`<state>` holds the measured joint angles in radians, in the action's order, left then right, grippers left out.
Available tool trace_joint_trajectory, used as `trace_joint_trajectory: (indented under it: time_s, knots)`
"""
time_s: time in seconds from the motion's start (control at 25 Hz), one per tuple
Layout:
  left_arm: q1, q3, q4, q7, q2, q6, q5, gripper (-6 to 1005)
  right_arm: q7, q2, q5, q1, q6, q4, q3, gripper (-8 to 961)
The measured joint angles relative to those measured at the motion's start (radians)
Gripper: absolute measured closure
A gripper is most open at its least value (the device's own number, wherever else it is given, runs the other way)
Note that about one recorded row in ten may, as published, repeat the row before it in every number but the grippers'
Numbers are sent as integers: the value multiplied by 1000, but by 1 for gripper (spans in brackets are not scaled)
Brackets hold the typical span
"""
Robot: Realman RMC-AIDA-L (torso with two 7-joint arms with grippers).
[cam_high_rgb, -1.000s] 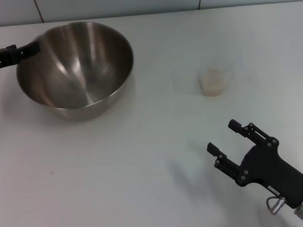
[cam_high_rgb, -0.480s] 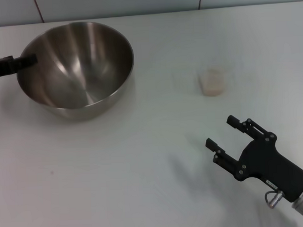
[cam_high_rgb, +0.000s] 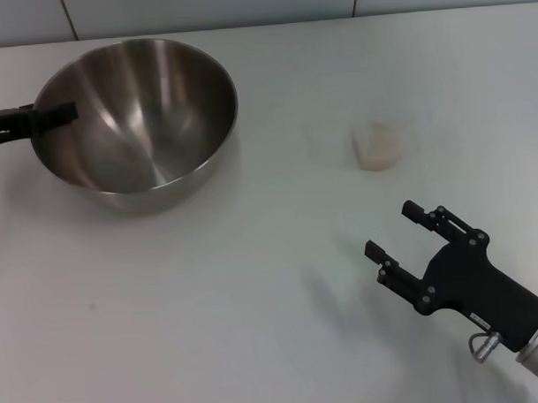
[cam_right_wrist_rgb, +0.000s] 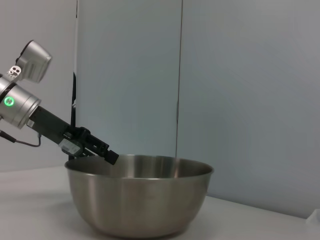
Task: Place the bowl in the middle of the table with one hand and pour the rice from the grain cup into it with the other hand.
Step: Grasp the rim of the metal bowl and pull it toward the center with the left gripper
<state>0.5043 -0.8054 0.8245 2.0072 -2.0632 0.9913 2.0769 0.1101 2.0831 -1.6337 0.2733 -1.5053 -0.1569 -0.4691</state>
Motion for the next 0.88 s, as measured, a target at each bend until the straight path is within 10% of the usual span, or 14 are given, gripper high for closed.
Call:
trace_joint_trajectory:
  time_s: [0.28,0.6,0.88]
  knots:
    - [-2,-81,72,62,1,10,53,295,0,2,0,1,9,10,13,258]
    - [5,-118,108,121,-2,14,106,760,0,2,0,4,12,16,24,258]
    - [2,-128,117,122,-1,17,106,915,0,2,0,4,13,16,24,259]
